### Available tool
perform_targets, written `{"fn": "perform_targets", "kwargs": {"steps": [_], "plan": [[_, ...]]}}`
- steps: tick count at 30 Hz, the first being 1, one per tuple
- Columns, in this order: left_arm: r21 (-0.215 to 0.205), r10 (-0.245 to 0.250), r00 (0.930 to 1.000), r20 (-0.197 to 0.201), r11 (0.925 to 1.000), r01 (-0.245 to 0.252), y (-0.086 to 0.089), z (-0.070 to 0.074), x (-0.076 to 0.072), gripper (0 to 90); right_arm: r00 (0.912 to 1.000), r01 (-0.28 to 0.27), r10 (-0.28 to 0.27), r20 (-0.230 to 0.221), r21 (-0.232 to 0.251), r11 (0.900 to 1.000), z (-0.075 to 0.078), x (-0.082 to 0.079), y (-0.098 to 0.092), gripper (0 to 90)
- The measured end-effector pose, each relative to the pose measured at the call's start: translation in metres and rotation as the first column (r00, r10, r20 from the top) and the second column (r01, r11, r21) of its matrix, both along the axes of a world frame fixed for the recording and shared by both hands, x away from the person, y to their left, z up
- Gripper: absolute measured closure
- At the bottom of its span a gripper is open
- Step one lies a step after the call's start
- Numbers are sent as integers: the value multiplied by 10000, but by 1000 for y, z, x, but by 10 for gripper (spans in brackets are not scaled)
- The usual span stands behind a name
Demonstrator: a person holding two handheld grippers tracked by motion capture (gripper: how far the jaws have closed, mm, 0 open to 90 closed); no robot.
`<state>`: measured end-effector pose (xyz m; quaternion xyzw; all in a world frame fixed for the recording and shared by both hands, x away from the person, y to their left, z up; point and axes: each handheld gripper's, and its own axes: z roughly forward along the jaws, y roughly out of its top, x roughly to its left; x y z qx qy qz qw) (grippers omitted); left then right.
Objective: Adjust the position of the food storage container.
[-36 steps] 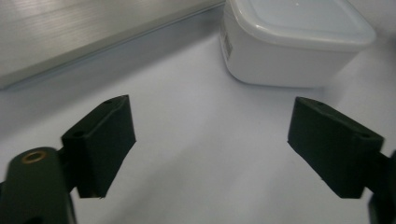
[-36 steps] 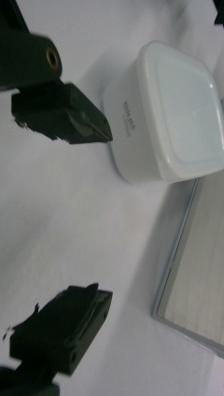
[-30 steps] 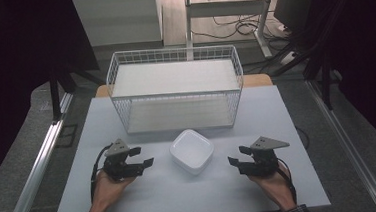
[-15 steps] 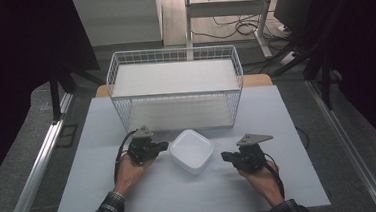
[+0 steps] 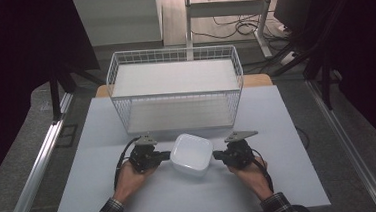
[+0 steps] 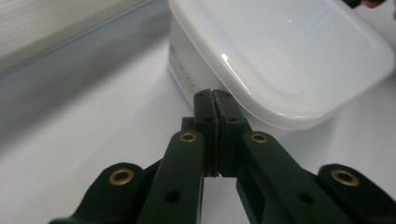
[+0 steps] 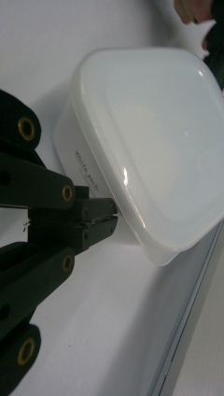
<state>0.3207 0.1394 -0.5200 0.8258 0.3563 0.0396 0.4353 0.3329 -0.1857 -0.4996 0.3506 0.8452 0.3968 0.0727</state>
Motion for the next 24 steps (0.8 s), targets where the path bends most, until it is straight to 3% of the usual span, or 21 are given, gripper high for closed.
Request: {"fn": "perform_targets", "kwargs": {"steps": [6,12,19,24], "plan": [[-186,33,9999,-164,9998,-36,2,0,-14,894,9999,-119,119,-57,56,9999,-2,7,4,894],[-33,133,9999,-97,9999,-134,6,1,-29,885,9989,-311,320,-331,269,9992,-2,5,10,894],[-17,641,9979,-100,9979,-641,17,1,-34,885,9965,-768,770,-322,75,9970,-1,-9,21,894],[66,590,9982,-60,9982,-589,15,2,-37,896,9964,-842,841,-73,-286,9960,1,-17,25,893]]}}
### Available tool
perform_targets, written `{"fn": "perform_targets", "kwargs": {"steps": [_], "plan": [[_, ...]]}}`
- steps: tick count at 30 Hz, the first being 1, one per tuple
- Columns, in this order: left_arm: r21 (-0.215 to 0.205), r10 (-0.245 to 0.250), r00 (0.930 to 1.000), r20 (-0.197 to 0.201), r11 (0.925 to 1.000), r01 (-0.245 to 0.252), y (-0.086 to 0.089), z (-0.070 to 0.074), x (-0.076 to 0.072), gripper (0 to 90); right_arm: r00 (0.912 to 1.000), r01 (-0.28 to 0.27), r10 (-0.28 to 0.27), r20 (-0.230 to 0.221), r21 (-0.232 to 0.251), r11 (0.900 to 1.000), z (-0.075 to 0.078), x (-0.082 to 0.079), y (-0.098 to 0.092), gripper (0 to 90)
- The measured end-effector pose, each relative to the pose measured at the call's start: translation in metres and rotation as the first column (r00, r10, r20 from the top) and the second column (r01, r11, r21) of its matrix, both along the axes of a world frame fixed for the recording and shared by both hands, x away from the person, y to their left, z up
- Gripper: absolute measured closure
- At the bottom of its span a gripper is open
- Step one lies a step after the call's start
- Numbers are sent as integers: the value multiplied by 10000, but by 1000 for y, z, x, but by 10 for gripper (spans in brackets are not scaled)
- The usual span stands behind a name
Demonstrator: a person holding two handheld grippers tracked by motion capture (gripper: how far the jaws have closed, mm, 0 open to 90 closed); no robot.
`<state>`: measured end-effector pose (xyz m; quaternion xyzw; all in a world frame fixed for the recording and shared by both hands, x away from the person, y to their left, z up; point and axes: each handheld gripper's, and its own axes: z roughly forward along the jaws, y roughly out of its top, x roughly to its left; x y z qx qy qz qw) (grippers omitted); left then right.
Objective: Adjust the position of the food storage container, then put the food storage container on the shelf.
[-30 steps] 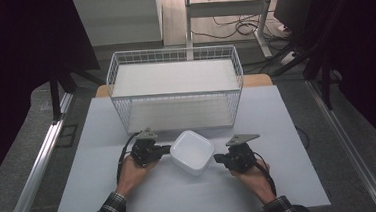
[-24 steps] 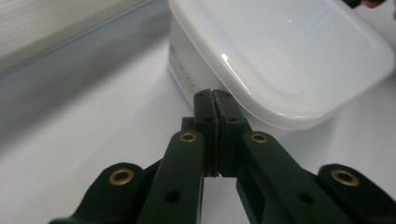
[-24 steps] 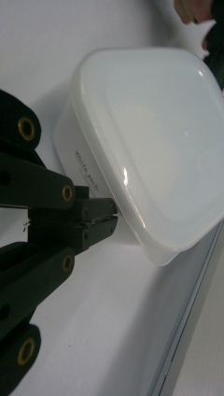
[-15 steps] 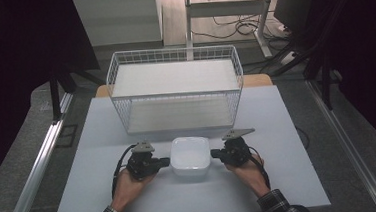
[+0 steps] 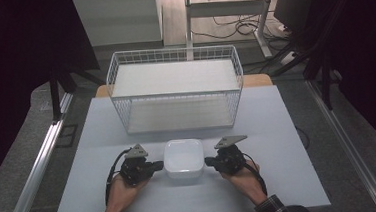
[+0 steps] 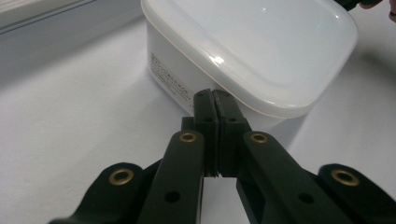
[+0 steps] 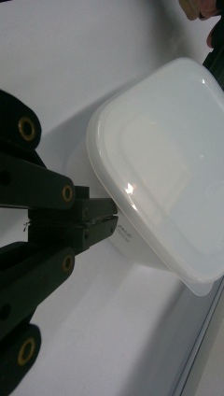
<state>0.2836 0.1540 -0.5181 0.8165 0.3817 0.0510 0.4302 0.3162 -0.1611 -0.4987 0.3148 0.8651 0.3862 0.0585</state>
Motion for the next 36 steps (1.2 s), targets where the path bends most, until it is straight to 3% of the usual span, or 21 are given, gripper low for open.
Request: {"fn": "perform_targets", "kwargs": {"steps": [5,7,11,14,17,18,19,22,27,34,36], "plan": [[-10,139,9999,24,9999,-139,2,2,-3,840,10000,7,-7,-36,60,10000,1,-2,-4,883],[-67,361,9992,162,9993,-360,7,5,-6,784,9996,28,-27,267,-48,10000,3,-3,-8,867],[-214,748,9964,400,9970,-740,17,10,-15,548,9971,234,-251,712,236,9994,9,-5,-24,788],[-156,872,9941,652,9961,-864,21,9,-21,382,9942,359,-397,996,396,9986,13,-8,-33,677],[-116,879,9925,853,9961,-872,24,8,-27,270,9920,581,-632,1090,499,9971,13,-9,-39,504],[-116,879,9925,853,9961,-872,24,8,-27,241,9920,581,-632,1090,499,9971,13,-9,-39,504],[-233,818,9928,873,9965,-800,26,7,-31,205,9927,540,-595,1051,540,9971,12,-10,-42,372],[-288,876,9929,804,9959,-855,29,5,-35,118,9911,518,-568,1204,437,9977,10,-11,-45,224],[-144,778,9944,713,9969,-769,30,3,-35,52,9892,726,-770,1248,394,9966,7,-13,-48,85],[-259,629,9908,1195,9979,-602,29,0,-33,42,9878,697,-748,1364,423,9967,7,-12,-46,42],[-475,711,9903,1196,9967,-659,28,-1,-32,29,9878,662,-711,1385,395,9970,7,-12,-45,39]]}}
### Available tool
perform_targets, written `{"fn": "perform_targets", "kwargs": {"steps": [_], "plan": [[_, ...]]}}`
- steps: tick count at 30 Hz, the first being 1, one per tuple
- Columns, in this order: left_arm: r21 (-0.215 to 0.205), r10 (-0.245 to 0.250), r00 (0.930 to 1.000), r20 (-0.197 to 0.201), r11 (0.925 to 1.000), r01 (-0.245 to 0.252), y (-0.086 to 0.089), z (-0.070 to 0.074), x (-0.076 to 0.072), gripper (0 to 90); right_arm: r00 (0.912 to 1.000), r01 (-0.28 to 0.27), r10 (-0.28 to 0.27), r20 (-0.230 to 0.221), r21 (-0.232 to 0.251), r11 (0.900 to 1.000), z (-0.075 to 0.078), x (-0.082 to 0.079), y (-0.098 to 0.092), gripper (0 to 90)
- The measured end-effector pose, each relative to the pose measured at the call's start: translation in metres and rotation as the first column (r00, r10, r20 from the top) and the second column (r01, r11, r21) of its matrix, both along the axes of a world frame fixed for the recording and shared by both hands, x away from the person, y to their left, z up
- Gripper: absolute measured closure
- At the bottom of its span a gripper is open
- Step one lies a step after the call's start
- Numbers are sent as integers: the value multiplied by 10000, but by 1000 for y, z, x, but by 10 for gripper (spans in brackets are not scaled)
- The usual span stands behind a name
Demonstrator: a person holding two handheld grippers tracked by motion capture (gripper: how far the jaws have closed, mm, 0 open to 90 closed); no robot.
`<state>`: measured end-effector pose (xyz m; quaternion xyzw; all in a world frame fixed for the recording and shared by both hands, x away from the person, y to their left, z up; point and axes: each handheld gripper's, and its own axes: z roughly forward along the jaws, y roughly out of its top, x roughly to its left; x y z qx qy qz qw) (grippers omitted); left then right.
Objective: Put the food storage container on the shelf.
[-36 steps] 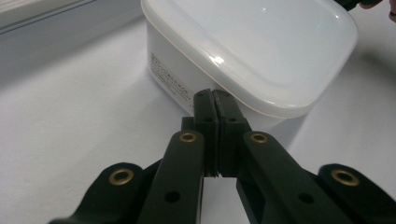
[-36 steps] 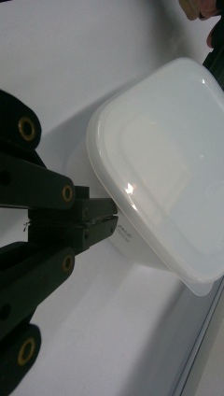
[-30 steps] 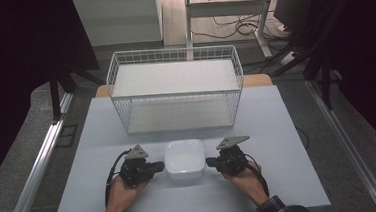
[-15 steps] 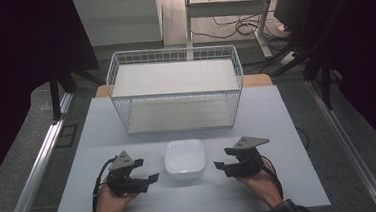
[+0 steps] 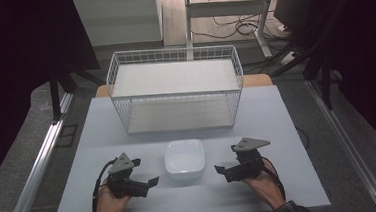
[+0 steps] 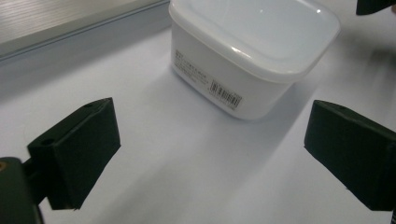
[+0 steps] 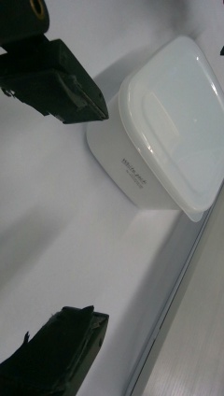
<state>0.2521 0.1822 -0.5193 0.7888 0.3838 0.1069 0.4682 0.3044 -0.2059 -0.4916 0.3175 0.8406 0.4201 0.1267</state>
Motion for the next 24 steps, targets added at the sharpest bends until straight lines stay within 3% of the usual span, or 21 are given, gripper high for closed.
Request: {"fn": "perform_targets", "kwargs": {"steps": [5,11,17,24], "plan": [[-198,52,10000,83,9998,-50,-2,4,4,24,9999,-136,136,10,103,9999,1,1,6,35],[-16,44,9998,-183,10000,-44,-7,13,15,46,9996,-251,254,-152,203,9995,6,6,17,37],[-301,-283,9982,-535,9992,268,-17,20,28,43,9982,-245,282,-533,700,9972,12,13,24,40],[-174,-697,9946,-763,9975,686,-34,23,43,30,9960,-365,427,-791,788,9962,14,23,39,4]]}}
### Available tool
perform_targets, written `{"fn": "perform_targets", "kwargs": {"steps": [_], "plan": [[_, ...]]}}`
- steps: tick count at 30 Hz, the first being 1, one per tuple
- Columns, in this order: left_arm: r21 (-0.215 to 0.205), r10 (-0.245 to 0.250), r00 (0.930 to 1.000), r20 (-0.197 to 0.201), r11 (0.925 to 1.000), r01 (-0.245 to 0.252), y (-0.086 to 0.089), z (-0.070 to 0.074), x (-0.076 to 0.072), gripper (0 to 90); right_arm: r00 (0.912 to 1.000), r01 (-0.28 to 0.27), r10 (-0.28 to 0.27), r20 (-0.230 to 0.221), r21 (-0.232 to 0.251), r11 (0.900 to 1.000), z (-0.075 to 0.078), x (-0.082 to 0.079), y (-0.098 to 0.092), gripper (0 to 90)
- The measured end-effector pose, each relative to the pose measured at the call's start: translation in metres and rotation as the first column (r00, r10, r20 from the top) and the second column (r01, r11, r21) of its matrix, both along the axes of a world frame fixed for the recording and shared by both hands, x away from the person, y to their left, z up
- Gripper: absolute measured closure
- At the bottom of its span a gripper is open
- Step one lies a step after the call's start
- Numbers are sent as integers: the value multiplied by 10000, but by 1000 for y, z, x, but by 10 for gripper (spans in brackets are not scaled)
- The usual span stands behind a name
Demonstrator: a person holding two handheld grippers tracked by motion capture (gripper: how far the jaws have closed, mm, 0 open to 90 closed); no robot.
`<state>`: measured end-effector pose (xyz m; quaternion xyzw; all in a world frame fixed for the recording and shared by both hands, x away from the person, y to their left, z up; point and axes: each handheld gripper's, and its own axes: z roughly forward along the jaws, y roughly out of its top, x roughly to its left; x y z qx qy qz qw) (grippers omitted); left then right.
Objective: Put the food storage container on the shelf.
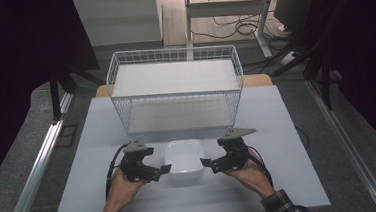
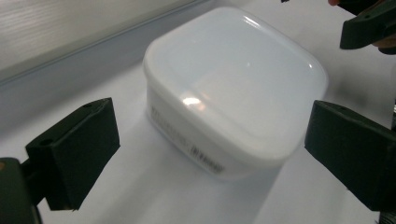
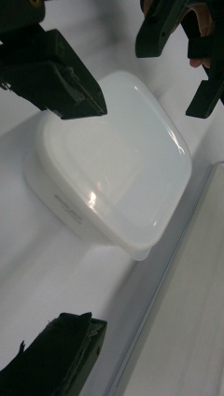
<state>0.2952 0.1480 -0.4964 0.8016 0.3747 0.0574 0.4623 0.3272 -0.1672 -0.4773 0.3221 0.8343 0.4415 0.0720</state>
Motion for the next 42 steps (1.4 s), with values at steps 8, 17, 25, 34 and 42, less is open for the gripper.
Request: {"fn": "perform_targets", "kwargs": {"steps": [8,17,25,34,42], "plan": [[-221,-144,9995,-281,9997,138,-12,-1,18,38,9998,-98,88,-178,-575,9983,0,11,20,25],[-356,-319,9958,-863,9989,289,-14,-16,25,84,9964,-202,138,-833,-759,9969,-10,20,24,61],[-1139,-966,9845,-1462,9903,802,-10,-20,18,216,9701,-592,594,-2354,78,9982,-14,20,19,207],[-1276,-324,9845,-1723,9918,103,4,-8,1,564,9620,-135,167,-2726,137,9998,-3,0,5,533],[-1344,376,9892,-1420,9893,-569,6,0,-10,740,9729,171,-112,-2309,237,9996,8,-7,0,738]]}}
